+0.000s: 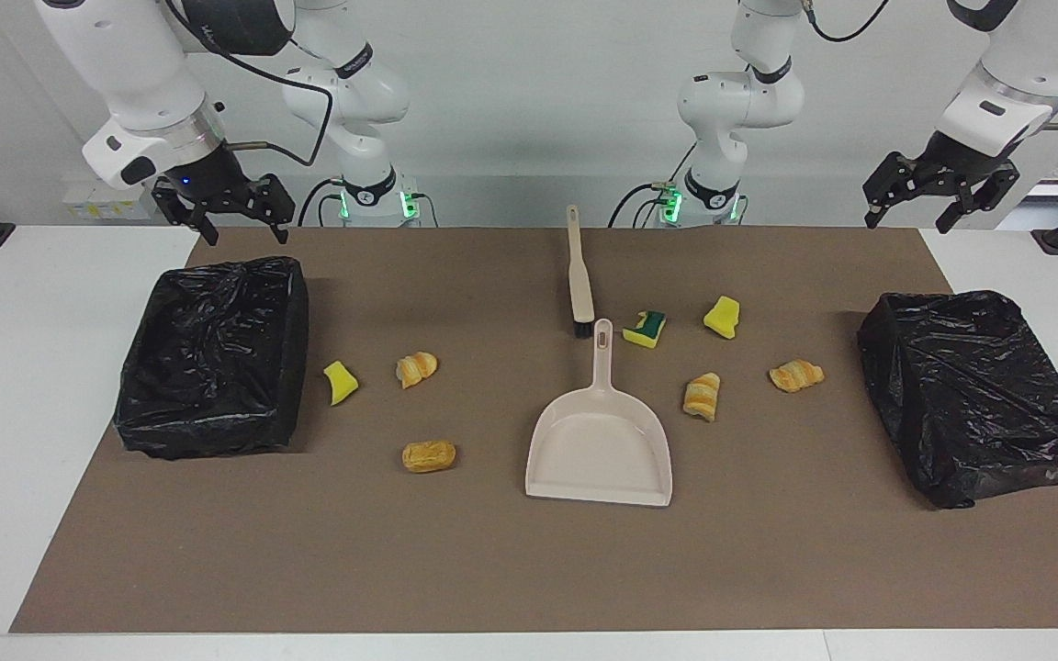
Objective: Sweep and dump trash in bin
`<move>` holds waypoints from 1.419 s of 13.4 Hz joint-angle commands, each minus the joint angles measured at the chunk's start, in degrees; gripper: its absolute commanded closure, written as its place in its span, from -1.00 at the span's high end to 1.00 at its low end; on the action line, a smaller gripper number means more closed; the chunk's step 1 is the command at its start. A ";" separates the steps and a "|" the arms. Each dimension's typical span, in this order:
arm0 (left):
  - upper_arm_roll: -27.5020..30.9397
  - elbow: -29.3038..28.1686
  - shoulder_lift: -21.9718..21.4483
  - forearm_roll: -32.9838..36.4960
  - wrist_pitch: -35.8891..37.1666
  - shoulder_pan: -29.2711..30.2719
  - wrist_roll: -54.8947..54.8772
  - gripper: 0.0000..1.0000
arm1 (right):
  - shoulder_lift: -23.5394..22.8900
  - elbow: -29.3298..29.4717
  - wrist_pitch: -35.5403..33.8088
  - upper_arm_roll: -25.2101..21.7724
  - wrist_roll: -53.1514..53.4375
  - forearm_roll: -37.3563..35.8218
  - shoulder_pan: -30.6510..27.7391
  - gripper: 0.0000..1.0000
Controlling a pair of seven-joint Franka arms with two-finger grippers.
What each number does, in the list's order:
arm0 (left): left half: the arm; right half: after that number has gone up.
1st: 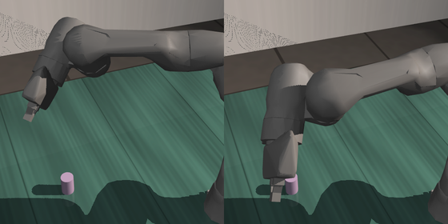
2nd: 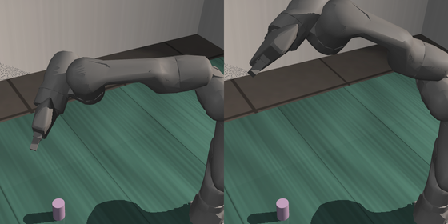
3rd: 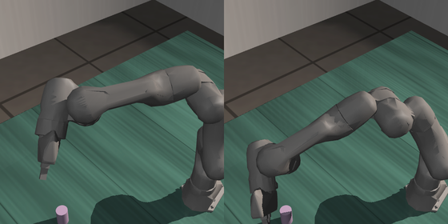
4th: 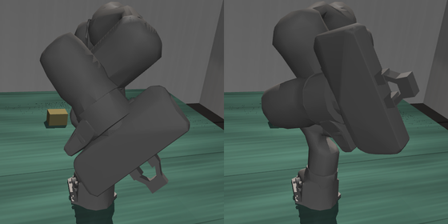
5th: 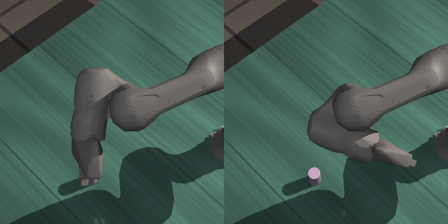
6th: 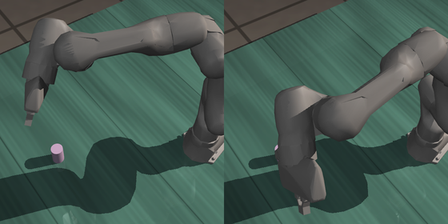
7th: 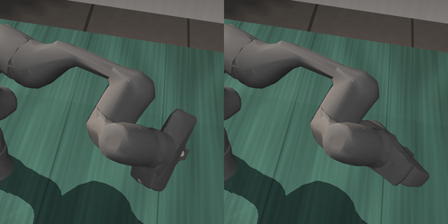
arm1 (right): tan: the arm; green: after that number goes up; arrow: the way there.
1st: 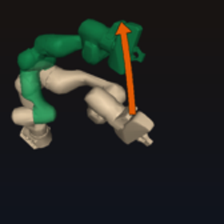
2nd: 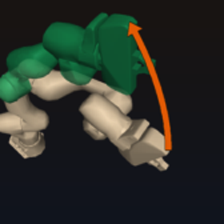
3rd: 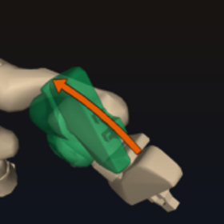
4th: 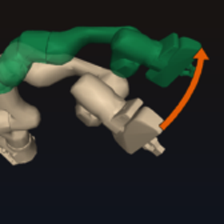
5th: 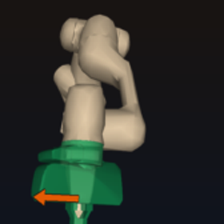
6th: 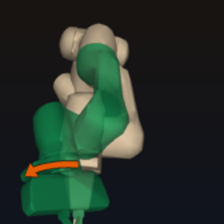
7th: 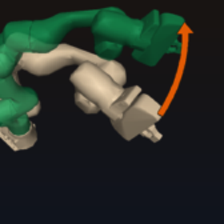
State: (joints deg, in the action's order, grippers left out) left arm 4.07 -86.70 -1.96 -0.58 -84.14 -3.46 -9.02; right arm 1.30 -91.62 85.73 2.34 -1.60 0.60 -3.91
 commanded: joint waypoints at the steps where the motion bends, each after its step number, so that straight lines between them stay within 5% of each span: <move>1: -0.03 -1.10 -0.94 0.05 -0.33 -0.15 -0.21 1.00 | 0.90 -0.49 -0.65 0.12 -0.51 0.72 -0.31 1.00; 11: -6.17 -4.70 -3.75 -0.12 0.02 -0.24 1.71 1.00 | 1.08 -0.93 -0.48 0.03 -4.80 0.02 -0.31 1.00; 19: -22.95 -25.52 -15.78 -2.39 -8.13 -0.32 21.03 1.00 | -3.84 -0.14 2.50 0.47 2.81 1.25 6.98 1.00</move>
State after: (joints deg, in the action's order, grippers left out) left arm -15.76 -104.59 -12.66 -1.27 -88.13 -3.85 7.71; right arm -0.66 -91.73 86.71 2.62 -2.22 1.01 1.29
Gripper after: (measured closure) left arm 0.000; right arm 0.000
